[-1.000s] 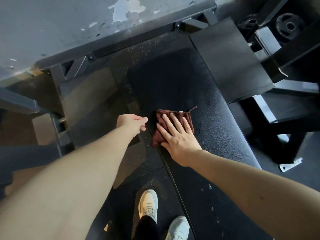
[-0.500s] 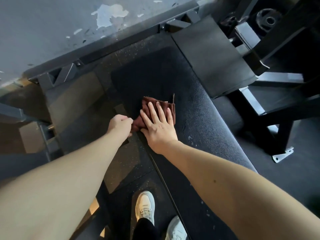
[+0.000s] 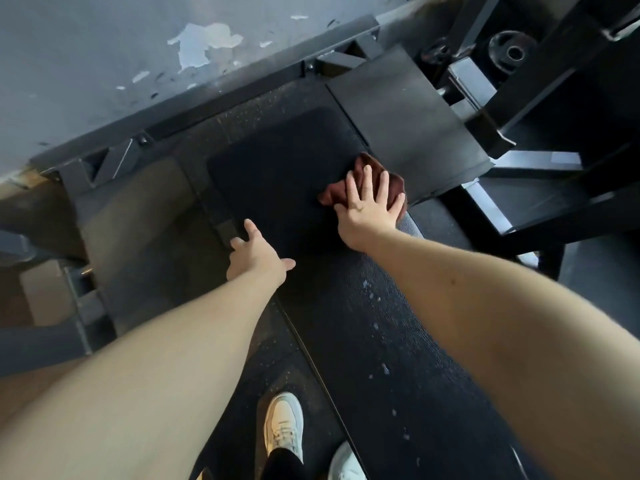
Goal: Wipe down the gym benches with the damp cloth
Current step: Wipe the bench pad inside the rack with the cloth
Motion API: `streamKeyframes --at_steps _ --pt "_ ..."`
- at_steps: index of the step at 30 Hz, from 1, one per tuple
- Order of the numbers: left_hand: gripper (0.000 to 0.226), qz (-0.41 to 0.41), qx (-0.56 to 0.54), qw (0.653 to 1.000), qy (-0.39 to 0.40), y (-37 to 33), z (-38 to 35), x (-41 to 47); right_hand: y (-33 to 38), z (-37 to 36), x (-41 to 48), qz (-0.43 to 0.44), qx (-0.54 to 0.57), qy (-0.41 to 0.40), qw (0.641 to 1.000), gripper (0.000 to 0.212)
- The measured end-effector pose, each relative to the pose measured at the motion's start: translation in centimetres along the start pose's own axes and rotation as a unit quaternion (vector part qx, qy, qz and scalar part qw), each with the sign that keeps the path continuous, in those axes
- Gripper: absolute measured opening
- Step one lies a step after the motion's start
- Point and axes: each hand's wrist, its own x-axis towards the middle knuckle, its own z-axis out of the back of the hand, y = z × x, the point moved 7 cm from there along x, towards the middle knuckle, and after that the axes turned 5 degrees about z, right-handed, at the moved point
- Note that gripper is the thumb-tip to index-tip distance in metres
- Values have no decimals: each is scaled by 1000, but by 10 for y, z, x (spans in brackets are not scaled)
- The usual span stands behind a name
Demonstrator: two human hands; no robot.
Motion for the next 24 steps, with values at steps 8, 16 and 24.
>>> streamKeyframes --at_steps 8,16,24 --pt "108 -13 18 1000 -22 -1 -2 4 50 -59 -116 150 5 10 989 70" --pt "113 0 21 1000 -9 -2 -3 8 -22 1 -3 -12 9 -17 1000 69" --pt "114 -1 27 1000 -4 -6 -2 6 -9 -30 -70 -65 35 -47 996 72"
